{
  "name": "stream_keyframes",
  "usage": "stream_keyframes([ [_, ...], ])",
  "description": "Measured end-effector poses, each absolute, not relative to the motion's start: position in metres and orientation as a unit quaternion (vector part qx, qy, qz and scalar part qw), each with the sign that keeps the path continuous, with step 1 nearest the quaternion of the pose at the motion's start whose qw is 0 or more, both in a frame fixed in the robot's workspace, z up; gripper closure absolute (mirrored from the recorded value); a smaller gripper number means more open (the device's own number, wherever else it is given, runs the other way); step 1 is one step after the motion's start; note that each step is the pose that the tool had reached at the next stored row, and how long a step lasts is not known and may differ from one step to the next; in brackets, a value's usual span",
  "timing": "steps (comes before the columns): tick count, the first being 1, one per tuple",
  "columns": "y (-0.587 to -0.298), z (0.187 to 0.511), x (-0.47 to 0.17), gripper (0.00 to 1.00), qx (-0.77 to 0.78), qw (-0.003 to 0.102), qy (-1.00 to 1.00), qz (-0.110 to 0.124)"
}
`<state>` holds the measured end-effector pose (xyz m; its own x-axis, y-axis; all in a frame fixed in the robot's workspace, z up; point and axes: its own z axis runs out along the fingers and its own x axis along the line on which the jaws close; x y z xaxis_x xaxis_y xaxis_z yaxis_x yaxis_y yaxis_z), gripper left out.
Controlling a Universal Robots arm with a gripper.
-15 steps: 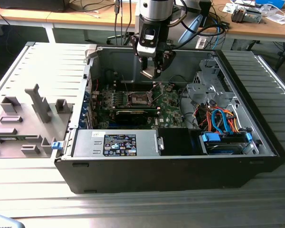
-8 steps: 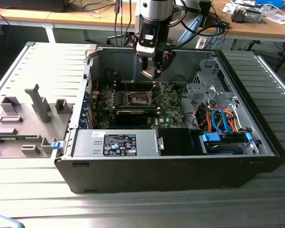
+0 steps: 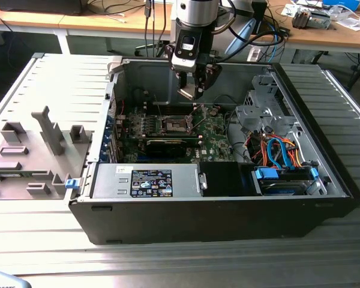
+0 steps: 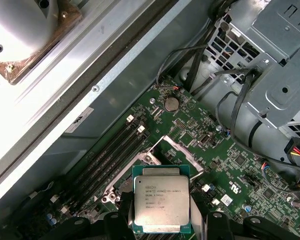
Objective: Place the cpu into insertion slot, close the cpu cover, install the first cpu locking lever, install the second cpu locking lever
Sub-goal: 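Place the cpu into insertion slot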
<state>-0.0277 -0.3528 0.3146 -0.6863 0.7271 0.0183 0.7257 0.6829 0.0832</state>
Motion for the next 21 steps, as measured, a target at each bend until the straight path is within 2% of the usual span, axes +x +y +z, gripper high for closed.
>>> stream_keyframes([
  [21,-0.3528,0.3146,-0.0277,0.46,0.401,0.008,0.915,0.042],
])
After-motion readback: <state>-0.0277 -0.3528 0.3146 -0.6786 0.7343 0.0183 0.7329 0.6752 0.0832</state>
